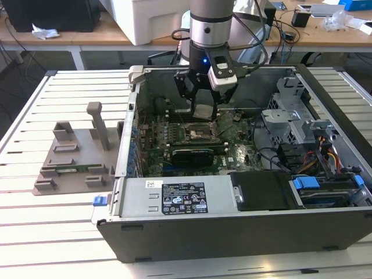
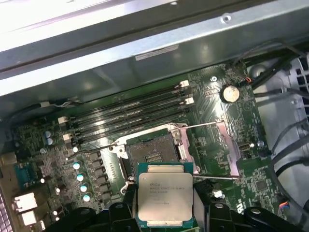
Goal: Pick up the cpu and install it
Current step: 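Place the cpu into insertion slot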
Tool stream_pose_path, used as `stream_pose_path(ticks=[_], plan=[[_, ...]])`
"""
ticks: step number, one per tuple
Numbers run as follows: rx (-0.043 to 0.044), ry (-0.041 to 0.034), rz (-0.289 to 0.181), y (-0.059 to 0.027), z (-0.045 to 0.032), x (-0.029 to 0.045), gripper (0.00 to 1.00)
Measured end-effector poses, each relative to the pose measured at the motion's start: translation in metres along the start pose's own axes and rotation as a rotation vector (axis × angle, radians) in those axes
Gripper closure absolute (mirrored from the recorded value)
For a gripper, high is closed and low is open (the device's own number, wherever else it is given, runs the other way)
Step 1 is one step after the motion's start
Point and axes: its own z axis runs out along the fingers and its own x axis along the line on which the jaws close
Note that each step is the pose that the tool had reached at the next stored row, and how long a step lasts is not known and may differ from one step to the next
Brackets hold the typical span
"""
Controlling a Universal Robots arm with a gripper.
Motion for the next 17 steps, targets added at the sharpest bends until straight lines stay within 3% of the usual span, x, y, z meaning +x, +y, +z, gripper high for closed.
stream_pose_path(ticks=[9,17], plan=[[0.0043,0.0029,0.209,0.0001,0.0004,-0.0001,0.45],[0.0072,0.0042,0.326,0.0001,0.0005,-0.0003,0.45]])
